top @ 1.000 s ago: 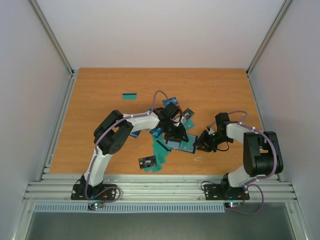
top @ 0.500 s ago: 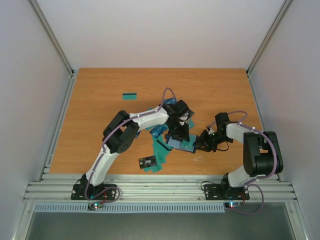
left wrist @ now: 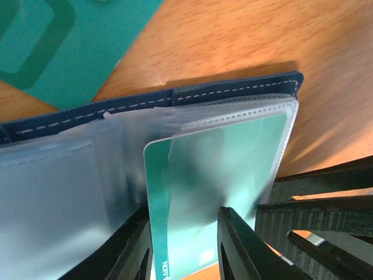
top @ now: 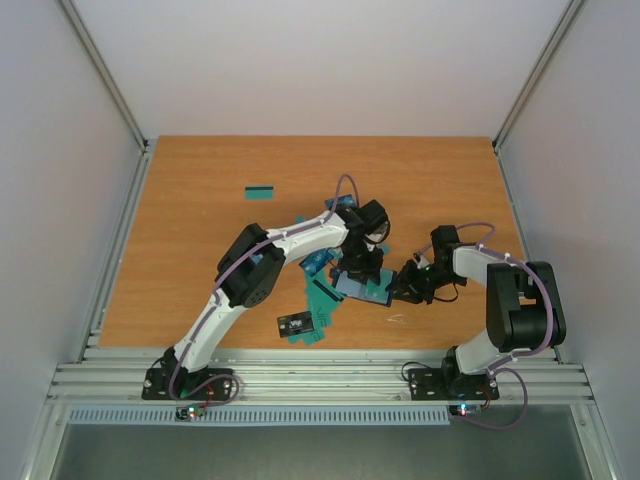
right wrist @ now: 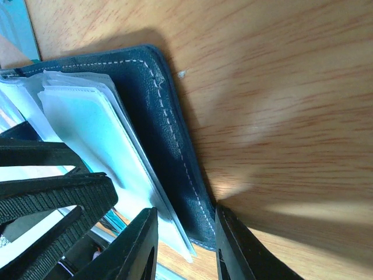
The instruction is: Put the credit cards into the card holder
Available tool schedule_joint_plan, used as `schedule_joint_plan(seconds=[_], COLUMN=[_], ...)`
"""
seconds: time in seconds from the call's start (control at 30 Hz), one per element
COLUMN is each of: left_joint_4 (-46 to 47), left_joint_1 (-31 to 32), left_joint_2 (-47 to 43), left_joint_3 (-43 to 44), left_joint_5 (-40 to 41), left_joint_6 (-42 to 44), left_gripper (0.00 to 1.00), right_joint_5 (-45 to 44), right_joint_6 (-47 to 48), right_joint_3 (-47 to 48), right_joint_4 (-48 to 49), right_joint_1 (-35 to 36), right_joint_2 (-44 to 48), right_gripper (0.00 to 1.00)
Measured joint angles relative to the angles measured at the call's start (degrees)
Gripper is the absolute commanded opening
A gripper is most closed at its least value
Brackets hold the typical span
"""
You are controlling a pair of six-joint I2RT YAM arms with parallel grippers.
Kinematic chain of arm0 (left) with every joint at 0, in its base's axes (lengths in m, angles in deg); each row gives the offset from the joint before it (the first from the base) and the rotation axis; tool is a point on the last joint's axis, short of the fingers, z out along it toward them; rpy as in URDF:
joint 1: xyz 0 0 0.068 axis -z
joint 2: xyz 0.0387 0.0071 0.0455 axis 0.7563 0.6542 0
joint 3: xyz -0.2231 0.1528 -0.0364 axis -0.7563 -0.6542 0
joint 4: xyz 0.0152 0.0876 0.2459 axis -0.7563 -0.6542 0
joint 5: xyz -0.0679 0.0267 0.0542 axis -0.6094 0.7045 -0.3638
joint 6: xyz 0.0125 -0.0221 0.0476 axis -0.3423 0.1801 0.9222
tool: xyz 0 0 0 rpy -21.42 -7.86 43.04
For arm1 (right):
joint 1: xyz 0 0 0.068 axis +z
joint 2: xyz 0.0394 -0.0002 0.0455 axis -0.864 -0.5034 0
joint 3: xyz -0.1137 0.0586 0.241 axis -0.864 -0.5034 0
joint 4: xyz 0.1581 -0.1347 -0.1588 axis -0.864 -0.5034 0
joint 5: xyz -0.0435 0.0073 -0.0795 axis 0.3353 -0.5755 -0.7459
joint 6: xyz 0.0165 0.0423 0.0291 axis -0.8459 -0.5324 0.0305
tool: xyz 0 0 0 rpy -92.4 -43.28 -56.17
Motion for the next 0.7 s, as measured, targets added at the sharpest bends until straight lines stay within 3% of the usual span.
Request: schedule_joint_plan(seconds=[0.3,0.7], left_joint_4=[-3.37,-4.39], left_joint_1=[1.49,2.19], left_joint_2=[1.05,0.31], left_joint_3=[3.48,4.24], left_joint_5=[2.01,1.7], left_joint_6=[-0.13,2.05], left_gripper=[0.41,0.75], right_joint_5=[0.13,-1.81], right_joint_6=[0.17,1.31], right_joint_3=[0.02,0.5], right_joint_4=[-0.07,-2.67], right_joint_1=[-0.07,-0.04], right_joint_2=[-0.07,1.01], right_gripper=[0.3,0.34])
